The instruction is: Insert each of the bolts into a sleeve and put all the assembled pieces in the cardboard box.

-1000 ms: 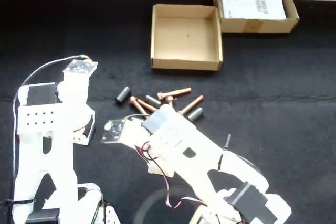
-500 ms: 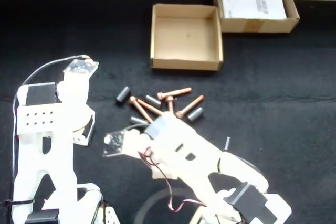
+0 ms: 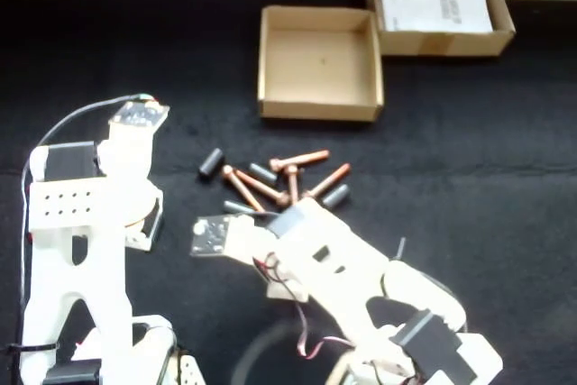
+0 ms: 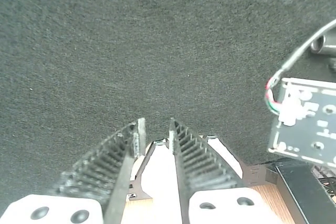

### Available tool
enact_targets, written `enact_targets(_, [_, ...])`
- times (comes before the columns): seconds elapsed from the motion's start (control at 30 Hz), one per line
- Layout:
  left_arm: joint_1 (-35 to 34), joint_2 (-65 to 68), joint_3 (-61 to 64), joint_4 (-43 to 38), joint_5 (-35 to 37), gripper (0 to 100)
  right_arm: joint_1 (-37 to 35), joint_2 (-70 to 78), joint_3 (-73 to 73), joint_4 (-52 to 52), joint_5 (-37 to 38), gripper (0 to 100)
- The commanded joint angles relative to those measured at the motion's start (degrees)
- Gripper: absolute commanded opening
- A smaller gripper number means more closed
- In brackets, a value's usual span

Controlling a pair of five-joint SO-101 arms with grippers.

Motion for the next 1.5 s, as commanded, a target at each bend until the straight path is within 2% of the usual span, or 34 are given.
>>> enact_targets(0.0, [0.40, 0.04, -0.66, -0.35, -0.26, 9, 1.19, 0.13, 2.51, -2.77, 0.53, 21.3])
enact_targets(0.17, [0.40, 0.04, -0.48, -1.14, -0.09, 9, 1.80, 0.13, 4.18, -3.03, 0.53, 19.7])
enact_targets(0.33, [0.40, 0.04, -0.40, -1.14, -0.09, 9, 2.07, 0.04, 3.65, -3.12, 0.53, 0.9])
enact_targets(0.47, [0.40, 0.04, -0.48, -1.14, -0.09, 9, 5.58, -0.66, 2.15, -2.68, 0.44, 0.6])
enact_targets(0.63, [0.66, 0.04, -0.66, -1.14, 0.00, 9, 16.48, -0.66, -9.71, 4.44, -1.32, 0.6])
enact_targets(0.87, [0.84, 0.04, -6.64, -1.32, 0.00, 9, 30.99, -0.66, -33.45, 17.01, -15.38, 0.6])
enact_targets(1.0, [4.00, 0.13, -8.31, -2.73, 0.00, 9, 37.05, -0.66, -40.84, 24.31, -18.20, 0.6])
enact_targets(1.2, [13.49, 0.57, -7.69, -3.08, 0.09, 10, 46.20, -0.66, -47.52, 31.43, -22.33, 0.6])
enact_targets(1.33, [17.80, 0.75, -7.34, -9.05, 1.14, 9, 52.09, -0.84, -50.24, 34.51, -25.23, 0.6])
enact_targets(1.47, [17.98, 5.49, -4.97, -18.02, 8.70, 10, 55.87, -4.79, -50.24, 35.12, -26.29, 0.6])
